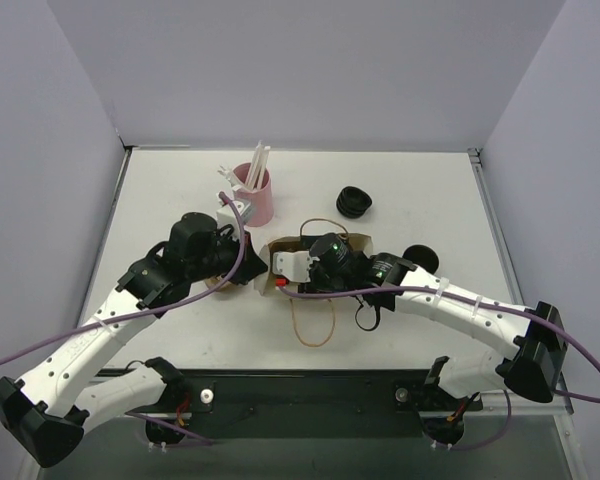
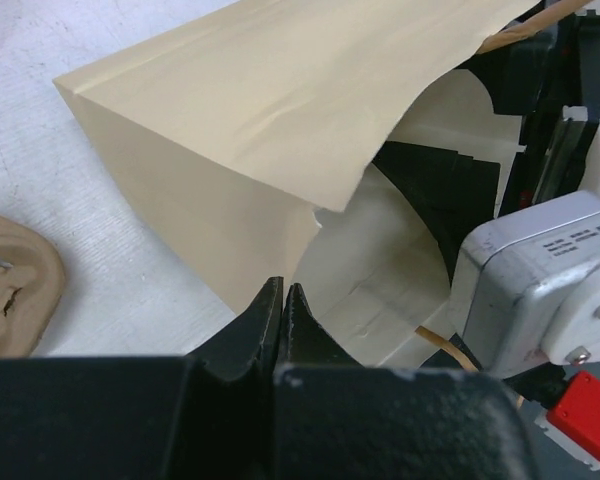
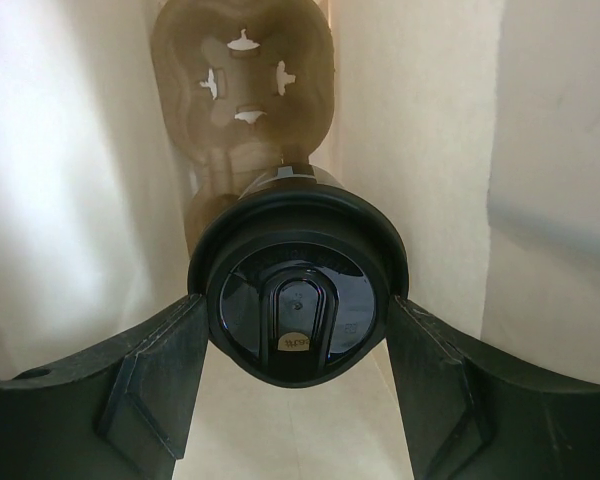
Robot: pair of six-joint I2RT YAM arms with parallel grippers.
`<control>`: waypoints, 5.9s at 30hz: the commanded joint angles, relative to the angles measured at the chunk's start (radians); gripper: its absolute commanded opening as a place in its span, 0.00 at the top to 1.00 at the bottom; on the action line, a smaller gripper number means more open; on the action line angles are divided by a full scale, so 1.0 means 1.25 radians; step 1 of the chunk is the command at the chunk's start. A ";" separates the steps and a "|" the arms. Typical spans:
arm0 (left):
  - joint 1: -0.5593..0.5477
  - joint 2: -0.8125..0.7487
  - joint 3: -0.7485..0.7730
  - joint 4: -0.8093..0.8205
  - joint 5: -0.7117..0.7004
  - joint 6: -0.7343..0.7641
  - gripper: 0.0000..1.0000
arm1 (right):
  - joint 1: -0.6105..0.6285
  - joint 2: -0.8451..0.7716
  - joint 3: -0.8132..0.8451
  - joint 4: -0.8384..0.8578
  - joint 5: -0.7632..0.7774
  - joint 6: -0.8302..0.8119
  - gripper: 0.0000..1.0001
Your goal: Pack the takeout coffee
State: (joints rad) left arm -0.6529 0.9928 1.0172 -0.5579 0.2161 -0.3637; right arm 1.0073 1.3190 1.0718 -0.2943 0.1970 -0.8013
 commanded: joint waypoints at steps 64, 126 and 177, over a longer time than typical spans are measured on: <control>-0.015 -0.118 -0.152 0.171 0.017 -0.024 1.00 | -0.070 0.063 -0.017 0.159 -0.041 0.114 0.98; -0.015 -0.091 -0.129 0.174 0.022 -0.071 1.00 | -0.108 0.127 -0.001 0.320 0.089 0.497 1.00; -0.014 0.141 0.140 0.222 0.049 0.205 1.00 | -0.090 0.032 0.010 0.172 0.018 0.586 0.89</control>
State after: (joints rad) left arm -0.6670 1.1732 1.1355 -0.3450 0.2382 -0.1242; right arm 0.9020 1.3876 1.0710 -0.1005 0.2359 -0.0994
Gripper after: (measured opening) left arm 0.030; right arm 0.053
